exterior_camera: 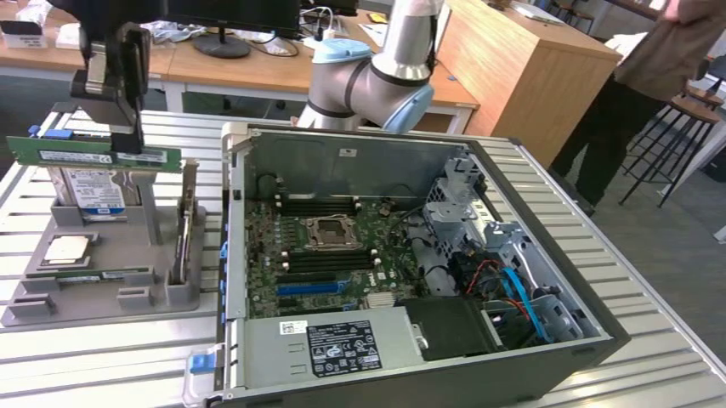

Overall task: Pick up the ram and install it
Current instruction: 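Pick up the ram and move it above insertion slot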

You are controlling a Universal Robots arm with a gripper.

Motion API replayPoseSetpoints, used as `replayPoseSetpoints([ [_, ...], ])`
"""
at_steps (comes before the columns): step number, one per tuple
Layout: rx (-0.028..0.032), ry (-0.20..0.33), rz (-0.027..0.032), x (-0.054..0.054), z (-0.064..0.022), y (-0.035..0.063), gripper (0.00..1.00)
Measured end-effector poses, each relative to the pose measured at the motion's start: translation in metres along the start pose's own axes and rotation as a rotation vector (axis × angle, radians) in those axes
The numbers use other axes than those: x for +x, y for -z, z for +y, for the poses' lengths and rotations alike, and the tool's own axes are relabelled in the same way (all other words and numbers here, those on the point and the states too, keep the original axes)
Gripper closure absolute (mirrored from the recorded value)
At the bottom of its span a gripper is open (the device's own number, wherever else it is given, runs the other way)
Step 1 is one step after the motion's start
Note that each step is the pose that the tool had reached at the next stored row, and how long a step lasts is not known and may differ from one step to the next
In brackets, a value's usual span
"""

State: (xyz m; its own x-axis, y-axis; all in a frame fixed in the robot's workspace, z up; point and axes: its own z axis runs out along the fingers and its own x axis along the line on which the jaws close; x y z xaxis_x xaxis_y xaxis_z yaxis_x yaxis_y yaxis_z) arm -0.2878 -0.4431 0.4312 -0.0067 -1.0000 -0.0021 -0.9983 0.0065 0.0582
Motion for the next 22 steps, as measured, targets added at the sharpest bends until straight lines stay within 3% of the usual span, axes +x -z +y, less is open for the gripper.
replayPoseSetpoints([
  [22, -0.0016, 0.003, 0.0001, 0.0, -0.0564, 0.0033, 0.89],
])
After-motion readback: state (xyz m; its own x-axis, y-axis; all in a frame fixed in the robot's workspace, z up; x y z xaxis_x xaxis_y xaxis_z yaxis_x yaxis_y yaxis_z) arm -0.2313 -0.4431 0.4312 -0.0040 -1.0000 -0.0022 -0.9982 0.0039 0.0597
